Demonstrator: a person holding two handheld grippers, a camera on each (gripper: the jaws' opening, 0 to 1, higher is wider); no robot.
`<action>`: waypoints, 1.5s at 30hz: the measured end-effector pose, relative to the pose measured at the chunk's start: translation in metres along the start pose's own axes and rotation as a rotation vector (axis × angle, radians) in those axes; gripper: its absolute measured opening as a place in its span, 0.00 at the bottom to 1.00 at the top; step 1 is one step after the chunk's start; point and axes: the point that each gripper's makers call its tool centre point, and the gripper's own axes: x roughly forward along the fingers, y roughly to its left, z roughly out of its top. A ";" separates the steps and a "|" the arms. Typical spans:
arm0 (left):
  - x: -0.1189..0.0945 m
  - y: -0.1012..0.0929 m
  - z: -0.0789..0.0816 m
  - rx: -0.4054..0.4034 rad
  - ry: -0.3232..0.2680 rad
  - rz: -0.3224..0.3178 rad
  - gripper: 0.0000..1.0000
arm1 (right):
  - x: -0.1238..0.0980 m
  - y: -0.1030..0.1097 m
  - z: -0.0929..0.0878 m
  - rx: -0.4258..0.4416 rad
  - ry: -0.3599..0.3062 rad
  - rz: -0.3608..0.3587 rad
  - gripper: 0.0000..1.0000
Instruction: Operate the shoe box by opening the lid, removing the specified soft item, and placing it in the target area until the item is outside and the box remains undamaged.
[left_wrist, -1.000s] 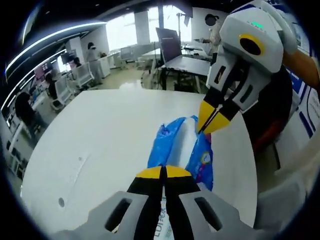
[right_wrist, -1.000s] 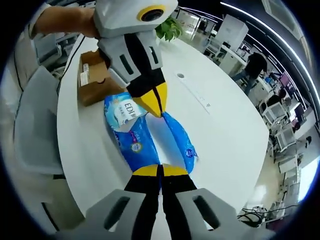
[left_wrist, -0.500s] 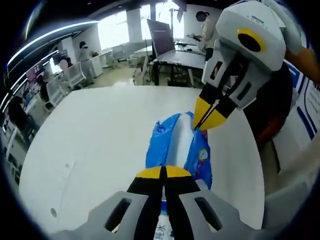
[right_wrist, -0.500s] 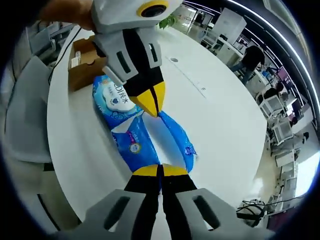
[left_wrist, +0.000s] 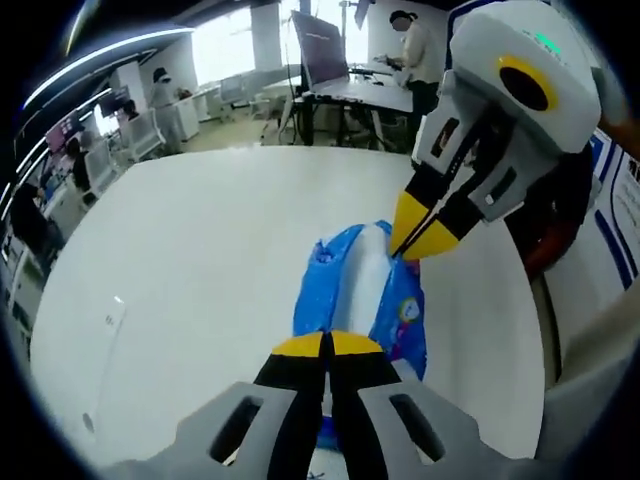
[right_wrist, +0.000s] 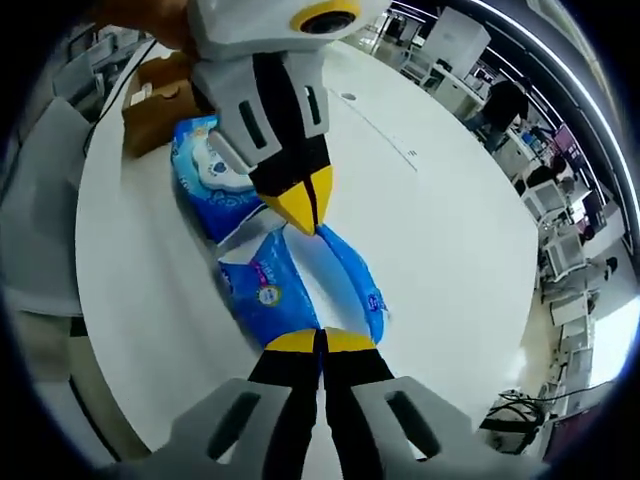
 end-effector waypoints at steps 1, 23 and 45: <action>0.001 0.000 -0.002 0.004 0.003 -0.001 0.00 | 0.002 0.002 -0.001 -0.002 0.003 0.008 0.00; 0.009 0.001 -0.015 0.013 0.037 -0.008 0.00 | 0.011 0.009 -0.003 0.028 0.006 0.000 0.00; -0.001 0.000 -0.015 0.018 0.039 -0.002 0.08 | 0.005 0.016 0.003 0.029 -0.003 -0.001 0.09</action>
